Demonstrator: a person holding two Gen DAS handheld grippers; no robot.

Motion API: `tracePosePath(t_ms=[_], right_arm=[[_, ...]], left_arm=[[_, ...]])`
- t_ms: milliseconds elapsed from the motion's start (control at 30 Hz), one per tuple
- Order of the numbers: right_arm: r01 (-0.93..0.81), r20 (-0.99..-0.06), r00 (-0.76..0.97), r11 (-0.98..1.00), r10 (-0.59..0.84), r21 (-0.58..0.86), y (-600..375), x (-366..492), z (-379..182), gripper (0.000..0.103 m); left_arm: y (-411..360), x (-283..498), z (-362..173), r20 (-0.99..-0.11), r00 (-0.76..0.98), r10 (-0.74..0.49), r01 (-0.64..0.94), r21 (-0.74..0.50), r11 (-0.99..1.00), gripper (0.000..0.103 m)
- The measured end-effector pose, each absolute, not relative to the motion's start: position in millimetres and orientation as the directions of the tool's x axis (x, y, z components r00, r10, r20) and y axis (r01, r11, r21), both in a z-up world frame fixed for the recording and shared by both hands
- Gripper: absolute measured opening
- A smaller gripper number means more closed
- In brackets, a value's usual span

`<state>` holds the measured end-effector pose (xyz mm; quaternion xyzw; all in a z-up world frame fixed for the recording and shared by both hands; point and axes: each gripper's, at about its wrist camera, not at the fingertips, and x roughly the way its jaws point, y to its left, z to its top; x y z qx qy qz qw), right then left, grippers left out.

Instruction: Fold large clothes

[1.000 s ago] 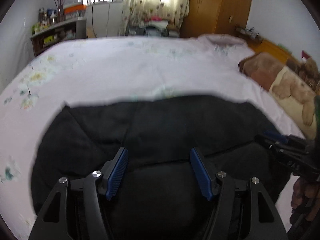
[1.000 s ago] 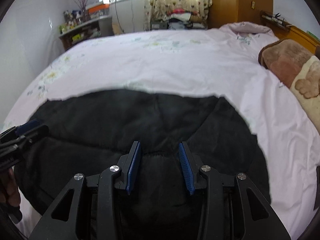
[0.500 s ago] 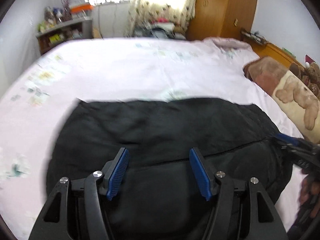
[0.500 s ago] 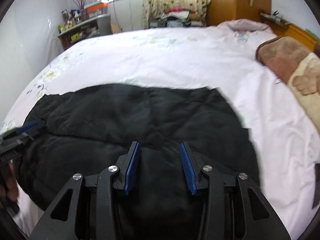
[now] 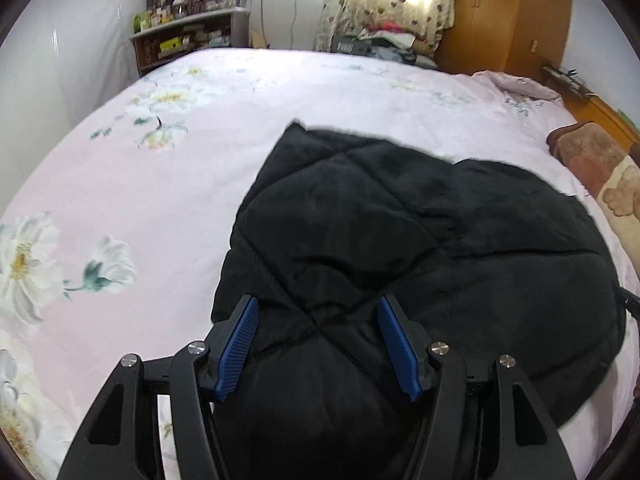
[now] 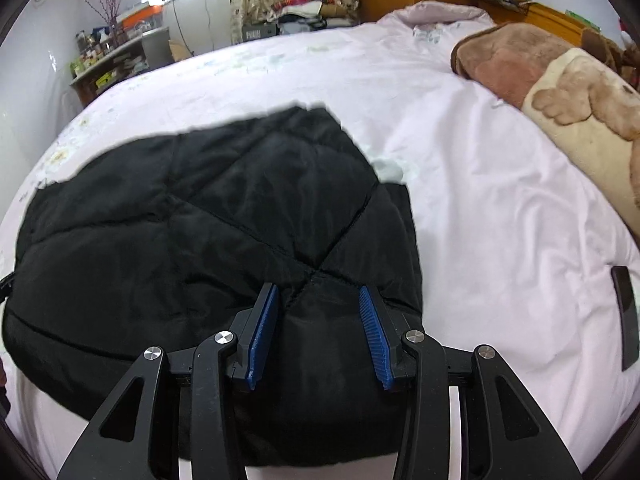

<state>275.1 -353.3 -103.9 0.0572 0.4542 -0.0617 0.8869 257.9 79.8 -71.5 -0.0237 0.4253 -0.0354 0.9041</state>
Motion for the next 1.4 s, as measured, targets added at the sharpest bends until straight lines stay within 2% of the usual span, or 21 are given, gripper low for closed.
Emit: tracePosePath(t_ms=[133,300,467,833,933,1000,1133,1167,1200,1267,1333,1400], right_arm=[[0.149,-0.802,0.596,0.988,-0.050,0.049,-348,249,-91,0.042],[0.172,-0.838,0.543,0.984,-0.050,0.053,-356,244,-118,0.042],[0.176,-0.841,0.536,0.984,-0.079,0.020,-352,247,-115,0.042],[0.177,-0.814,0.577,0.983,-0.062,0.051,-356,237,-95,0.043],[0.172,-0.793,0.607,0.983,-0.053,0.066,-358,235,-86,0.046],[0.172,-0.791,0.609,0.983,-0.052,0.067,-361,239,-87,0.053],[0.212,-0.819,0.573,0.972,-0.041,0.100,-376,248,-106,0.056],[0.220,-0.828,0.560,0.969,-0.034,0.109,-379,250,-112,0.065],[0.226,-0.835,0.550,0.967,-0.025,0.120,-382,251,-117,0.068],[0.227,-0.842,0.537,0.955,0.040,0.191,-393,258,-128,0.068],[0.232,-0.845,0.529,0.943,0.082,0.237,-401,264,-138,0.075],[0.229,-0.839,0.527,0.928,0.137,0.295,-409,270,-145,0.075]], left_arm=[[85,230,-70,-0.764,0.642,-0.070,0.060,-0.042,0.997,0.064],[91,227,-91,-0.796,0.602,-0.067,0.031,-0.061,0.998,0.064],[86,226,-89,-0.796,0.603,-0.049,0.034,-0.035,0.999,0.064],[89,221,-74,-0.789,0.613,-0.039,0.030,-0.026,0.999,0.064],[95,225,-65,-0.765,0.643,-0.032,0.021,-0.024,0.999,0.064],[105,232,-66,-0.762,0.647,-0.026,0.002,-0.032,0.999,0.064],[130,253,-88,-0.799,0.593,-0.100,-0.032,-0.148,0.989,0.065],[134,257,-93,-0.803,0.583,-0.120,-0.032,-0.170,0.985,0.068],[137,263,-98,-0.805,0.577,-0.139,-0.029,-0.191,0.981,0.071],[142,270,-106,-0.804,0.571,-0.165,-0.025,-0.218,0.976,0.074],[145,280,-113,-0.804,0.560,-0.199,-0.023,-0.255,0.967,0.076],[146,287,-118,-0.802,0.550,-0.234,-0.016,-0.291,0.957,0.078]])
